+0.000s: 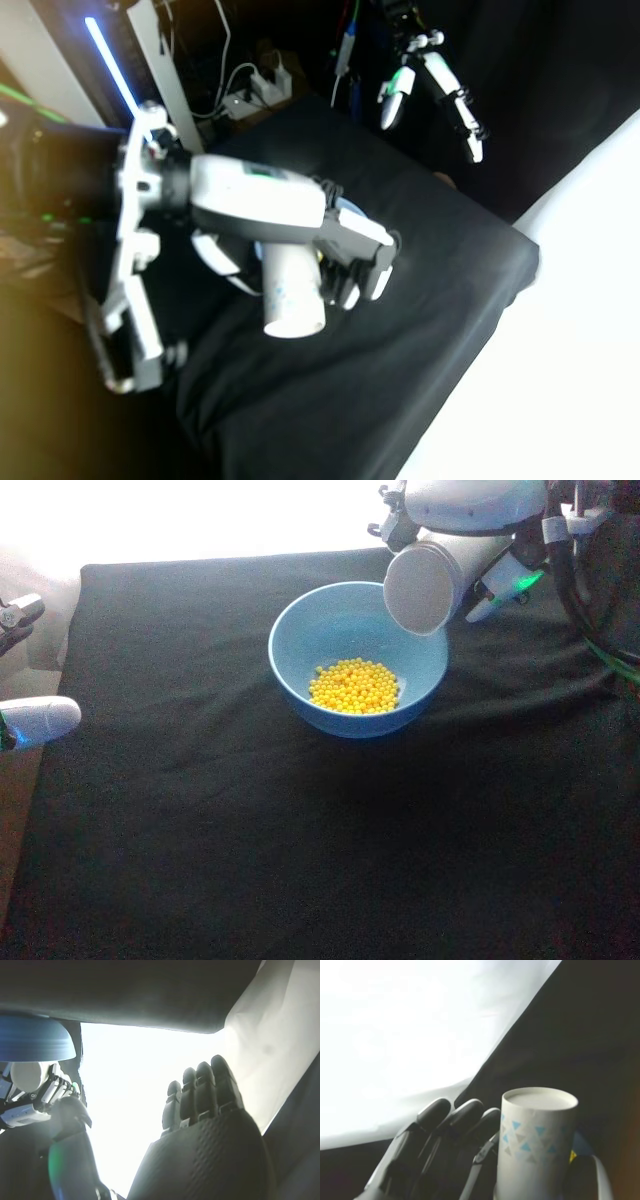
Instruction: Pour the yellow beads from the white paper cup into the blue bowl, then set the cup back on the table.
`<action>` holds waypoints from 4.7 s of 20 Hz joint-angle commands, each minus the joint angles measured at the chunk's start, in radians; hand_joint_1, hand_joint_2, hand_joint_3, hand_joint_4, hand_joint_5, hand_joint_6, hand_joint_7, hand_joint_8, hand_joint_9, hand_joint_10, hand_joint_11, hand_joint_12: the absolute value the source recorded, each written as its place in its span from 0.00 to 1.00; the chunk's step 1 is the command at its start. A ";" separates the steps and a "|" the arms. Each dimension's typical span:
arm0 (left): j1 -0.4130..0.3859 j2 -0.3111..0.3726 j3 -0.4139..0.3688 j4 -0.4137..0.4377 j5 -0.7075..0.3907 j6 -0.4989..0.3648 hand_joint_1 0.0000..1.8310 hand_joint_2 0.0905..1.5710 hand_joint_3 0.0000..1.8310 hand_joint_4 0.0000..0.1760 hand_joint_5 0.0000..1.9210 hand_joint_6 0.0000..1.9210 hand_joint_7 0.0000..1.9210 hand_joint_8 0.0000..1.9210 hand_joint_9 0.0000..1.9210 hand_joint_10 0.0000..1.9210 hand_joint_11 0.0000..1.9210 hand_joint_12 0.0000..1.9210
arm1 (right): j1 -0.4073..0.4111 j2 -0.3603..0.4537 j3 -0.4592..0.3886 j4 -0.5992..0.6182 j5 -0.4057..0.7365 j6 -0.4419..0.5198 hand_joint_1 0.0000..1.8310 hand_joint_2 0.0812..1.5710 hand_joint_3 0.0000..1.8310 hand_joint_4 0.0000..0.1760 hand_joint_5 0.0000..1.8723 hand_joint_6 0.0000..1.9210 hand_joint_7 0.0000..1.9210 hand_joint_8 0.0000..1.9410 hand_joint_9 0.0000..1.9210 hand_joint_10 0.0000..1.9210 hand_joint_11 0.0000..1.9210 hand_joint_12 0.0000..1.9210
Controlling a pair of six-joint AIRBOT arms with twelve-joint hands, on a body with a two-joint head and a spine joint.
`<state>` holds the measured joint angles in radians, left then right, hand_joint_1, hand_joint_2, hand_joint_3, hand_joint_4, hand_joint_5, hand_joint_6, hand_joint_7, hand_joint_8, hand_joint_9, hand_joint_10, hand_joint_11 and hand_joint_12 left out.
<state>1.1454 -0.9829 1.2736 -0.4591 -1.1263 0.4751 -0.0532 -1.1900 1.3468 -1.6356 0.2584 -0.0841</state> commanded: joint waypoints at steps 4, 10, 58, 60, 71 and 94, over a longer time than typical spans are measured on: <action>-0.009 -0.002 0.006 -0.017 -0.127 -0.007 0.30 0.48 0.00 0.37 0.08 0.00 0.11 0.00 0.09 0.00 0.00 0.20 | 0.019 0.016 0.001 0.062 -0.020 -0.012 0.56 0.68 0.00 0.98 0.54 0.47 0.49 0.65 0.34 0.73 0.19 0.93; -0.008 -0.002 0.001 -0.021 -0.133 -0.007 0.31 0.48 0.00 0.43 0.08 0.00 0.11 0.00 0.09 0.00 0.00 0.19 | 0.019 0.059 0.052 0.305 0.014 -0.012 0.67 0.68 0.00 0.00 0.57 0.39 0.55 0.50 0.42 0.61 0.24 0.91; 0.031 -0.016 -0.012 -0.043 -0.169 -0.012 0.29 0.50 0.00 0.32 0.07 0.00 0.10 0.00 0.06 0.00 0.00 0.15 | -0.755 -0.130 0.404 1.961 0.837 -0.071 0.67 0.71 0.00 0.00 0.59 0.41 0.40 0.64 0.33 0.19 0.00 0.79; 0.031 -0.016 -0.013 -0.043 -0.170 -0.012 0.31 0.50 0.00 0.22 0.07 0.00 0.09 0.00 0.06 0.00 0.00 0.15 | -0.776 -0.134 0.404 1.978 0.837 -0.070 0.59 0.65 0.00 0.63 0.61 0.37 0.42 0.22 0.29 0.21 0.00 0.82; 0.031 -0.016 -0.013 -0.040 -0.174 -0.017 0.30 0.49 0.00 0.31 0.08 0.00 0.10 0.00 0.06 0.00 0.00 0.16 | -0.799 -0.133 0.402 1.974 0.837 -0.066 0.52 0.45 0.00 0.97 0.15 0.00 0.23 0.00 0.10 0.00 0.00 0.05; 0.037 0.069 -0.093 -0.050 -0.408 -0.009 0.22 0.50 0.00 0.45 0.04 0.00 0.10 0.00 0.06 0.00 0.00 0.11 | -0.798 0.112 0.155 1.889 1.014 -0.079 0.38 0.22 0.00 1.00 0.00 0.00 0.00 0.00 0.00 0.00 0.00 0.00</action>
<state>1.1862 -0.9173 1.1667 -0.4961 -1.3922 0.4751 -0.8543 -1.0855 1.4803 0.2180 1.1252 -0.1696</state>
